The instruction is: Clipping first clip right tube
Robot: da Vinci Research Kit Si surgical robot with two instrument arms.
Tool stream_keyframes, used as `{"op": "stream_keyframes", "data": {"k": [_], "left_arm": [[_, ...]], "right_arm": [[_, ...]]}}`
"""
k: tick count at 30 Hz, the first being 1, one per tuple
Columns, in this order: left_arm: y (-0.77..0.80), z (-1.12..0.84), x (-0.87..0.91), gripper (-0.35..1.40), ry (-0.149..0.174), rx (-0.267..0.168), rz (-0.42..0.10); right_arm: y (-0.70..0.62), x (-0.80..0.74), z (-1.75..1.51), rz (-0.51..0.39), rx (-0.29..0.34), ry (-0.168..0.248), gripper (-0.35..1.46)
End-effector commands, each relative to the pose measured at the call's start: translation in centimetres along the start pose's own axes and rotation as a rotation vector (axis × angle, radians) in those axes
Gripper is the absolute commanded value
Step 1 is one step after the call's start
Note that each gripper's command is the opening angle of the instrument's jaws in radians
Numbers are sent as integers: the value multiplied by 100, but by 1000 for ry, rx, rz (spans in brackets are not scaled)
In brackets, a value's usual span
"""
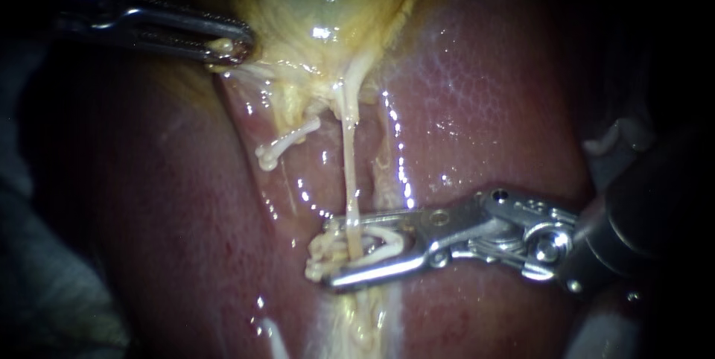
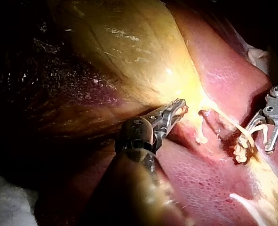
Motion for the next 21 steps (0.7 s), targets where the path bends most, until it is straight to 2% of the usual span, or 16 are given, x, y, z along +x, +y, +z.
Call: {"op": "stream_keyframes", "data": {"k": [1,12,21], "left_arm": [[0,0,0,-35,0,0,0],[0,0,0,-35,0,0,0],[0,0,0,-35,0,0,0]], "right_arm": [[-2,0,1,6,11,-2,47],[-18,-5,9,38,81,-20,42],[-18,-4,10,44,83,-18,36]]}}
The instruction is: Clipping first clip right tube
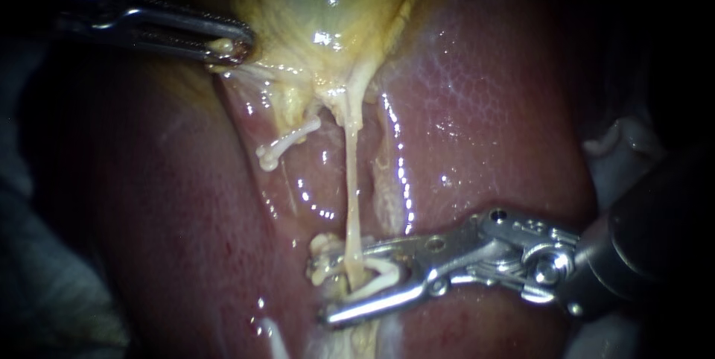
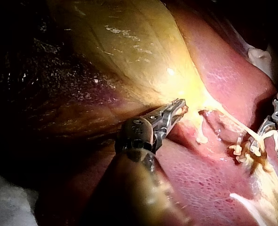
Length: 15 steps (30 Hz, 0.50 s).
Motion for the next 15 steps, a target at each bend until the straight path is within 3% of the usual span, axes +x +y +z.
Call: {"op": "stream_keyframes", "data": {"k": [1,8,15], "left_arm": [[0,0,0,-35,0,0,0],[0,0,0,-35,0,0,0],[0,0,0,-35,0,0,0]], "right_arm": [[1,1,-1,0,-2,0,34],[4,9,-7,5,2,4,18],[5,10,-8,12,-13,-25,-4]]}}
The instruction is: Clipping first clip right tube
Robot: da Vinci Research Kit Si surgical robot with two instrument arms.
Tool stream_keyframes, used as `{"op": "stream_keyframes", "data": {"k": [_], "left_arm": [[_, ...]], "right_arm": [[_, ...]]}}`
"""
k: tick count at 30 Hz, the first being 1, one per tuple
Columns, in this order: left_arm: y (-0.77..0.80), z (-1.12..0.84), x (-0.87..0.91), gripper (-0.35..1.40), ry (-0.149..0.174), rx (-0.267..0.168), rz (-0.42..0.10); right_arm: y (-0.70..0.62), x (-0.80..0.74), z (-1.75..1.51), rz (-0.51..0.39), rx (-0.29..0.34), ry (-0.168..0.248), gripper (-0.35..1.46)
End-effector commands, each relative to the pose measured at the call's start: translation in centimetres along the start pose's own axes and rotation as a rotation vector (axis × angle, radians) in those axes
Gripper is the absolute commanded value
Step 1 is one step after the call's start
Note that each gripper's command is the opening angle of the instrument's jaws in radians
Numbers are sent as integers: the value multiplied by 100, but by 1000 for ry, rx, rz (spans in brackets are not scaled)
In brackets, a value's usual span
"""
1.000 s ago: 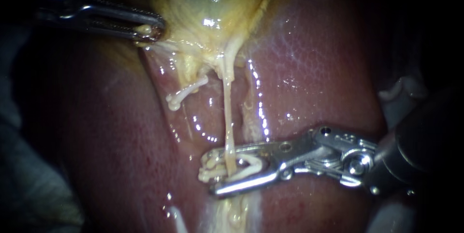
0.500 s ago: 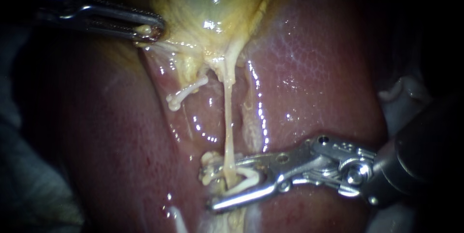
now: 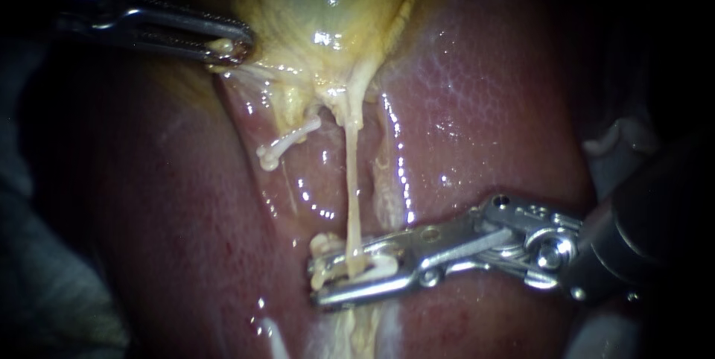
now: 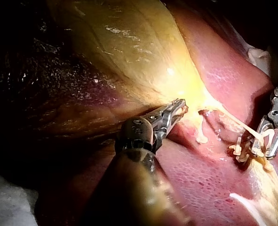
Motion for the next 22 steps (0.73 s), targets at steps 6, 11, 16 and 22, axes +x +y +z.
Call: {"op": "stream_keyframes", "data": {"k": [6,11,16,22], "left_arm": [[0,0,0,-35,0,0,0],[0,0,0,-35,0,0,0],[0,0,0,-35,0,0,0],[1,0,0,-35,2,3,0]], "right_arm": [[1,-2,0,52,-7,-5,-35],[1,-2,0,52,-11,-10,-35],[1,-2,0,51,-11,-10,-35],[2,-4,1,20,-27,-14,-12]]}}
